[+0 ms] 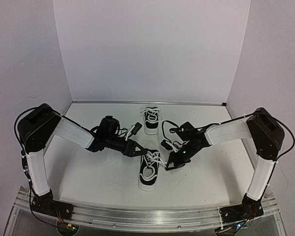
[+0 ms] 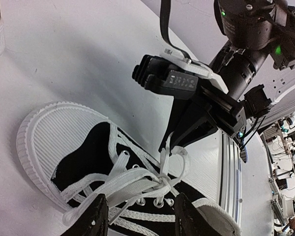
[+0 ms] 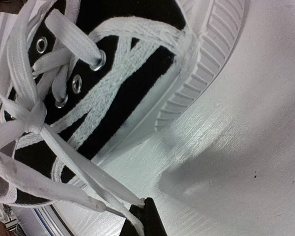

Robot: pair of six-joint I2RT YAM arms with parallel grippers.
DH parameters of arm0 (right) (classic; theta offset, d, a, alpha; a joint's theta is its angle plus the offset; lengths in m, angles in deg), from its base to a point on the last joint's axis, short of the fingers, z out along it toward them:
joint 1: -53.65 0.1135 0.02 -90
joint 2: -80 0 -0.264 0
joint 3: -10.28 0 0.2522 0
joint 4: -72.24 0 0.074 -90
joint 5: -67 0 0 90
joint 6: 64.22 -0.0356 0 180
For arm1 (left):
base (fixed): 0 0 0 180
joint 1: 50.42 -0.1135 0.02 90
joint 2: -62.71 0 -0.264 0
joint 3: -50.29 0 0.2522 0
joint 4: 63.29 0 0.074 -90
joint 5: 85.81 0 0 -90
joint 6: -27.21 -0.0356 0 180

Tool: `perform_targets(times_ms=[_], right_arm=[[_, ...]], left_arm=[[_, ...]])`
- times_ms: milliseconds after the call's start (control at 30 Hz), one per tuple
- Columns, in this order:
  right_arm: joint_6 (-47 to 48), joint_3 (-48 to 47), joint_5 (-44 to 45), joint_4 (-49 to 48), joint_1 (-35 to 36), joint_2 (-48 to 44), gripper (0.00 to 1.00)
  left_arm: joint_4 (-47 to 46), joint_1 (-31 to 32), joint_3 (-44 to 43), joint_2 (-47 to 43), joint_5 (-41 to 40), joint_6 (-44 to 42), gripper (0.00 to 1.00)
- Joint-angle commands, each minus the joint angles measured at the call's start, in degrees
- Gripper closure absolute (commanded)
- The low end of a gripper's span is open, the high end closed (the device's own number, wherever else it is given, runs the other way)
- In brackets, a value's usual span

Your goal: Tie the shoes

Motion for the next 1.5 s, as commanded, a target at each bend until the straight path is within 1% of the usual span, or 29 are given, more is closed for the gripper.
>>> perform_targets(times_ms=[0, 67, 167, 333, 500, 600, 867, 933, 1000, 1067, 1133, 1233, 1333, 1467], right_arm=[[0.00, -0.16, 1.38, 0.92, 0.27, -1.19, 0.98], [0.01, -0.17, 1.41, 0.92, 0.28, -1.22, 0.98], [0.01, -0.22, 1.41, 0.91, 0.29, -1.12, 0.98], [0.10, -0.13, 1.41, 0.94, 0.27, -1.01, 0.98], [0.05, -0.28, 1.09, 0.92, 0.30, -0.70, 0.97], [0.01, -0.39, 0.98, 0.91, 0.31, -0.67, 0.97], [-0.18, -0.41, 0.53, 0.92, 0.27, -1.01, 0.93], [-0.16, -0.38, 0.53, 0.92, 0.29, -1.03, 0.93], [-0.23, -0.45, 0.49, 0.92, 0.27, -1.05, 0.92], [-0.25, -0.55, 0.27, 0.89, 0.29, -1.05, 0.90], [-0.28, -0.57, 0.30, 0.83, 0.31, -1.21, 0.89], [-0.34, -0.29, 0.63, 0.85, 0.12, -1.68, 0.88], [-0.43, 0.00, 0.85, 0.83, -0.02, -2.07, 0.87], [-0.69, 0.27, 1.17, 0.63, -0.55, -2.30, 0.87]], left_arm=[[-3.95, -0.14, -2.95, 1.44, 0.61, 1.89, 0.52], [-3.96, -0.14, -3.23, 1.60, 0.87, 1.91, 0.52], [-3.86, -0.10, -3.52, 1.79, 2.39, 1.75, 0.58], [-2.16, 0.03, -2.13, 1.04, 4.52, 0.04, 0.62], [1.00, 0.55, -2.20, 0.80, 5.38, -2.51, 0.60], [4.16, 1.22, -3.41, 0.93, 4.99, -4.60, 0.59], [8.74, 2.19, -5.61, 1.24, 3.46, -8.44, 0.57], [9.26, 2.32, -5.83, 1.04, 2.92, -9.32, 0.55], [10.29, 2.40, -6.56, 1.04, 2.70, -9.90, 0.56], [11.49, 2.40, -7.50, 1.24, 2.65, -10.72, 0.59], [12.38, 2.49, -8.00, 1.49, 2.67, -11.40, 0.64], [13.06, 2.49, -8.14, 1.43, 2.01, -11.78, 0.79], [13.43, 2.49, -7.54, 0.66, 0.42, -11.95, 0.98], [14.68, 2.49, -6.72, -1.42, -1.92, -12.03, 1.00]])
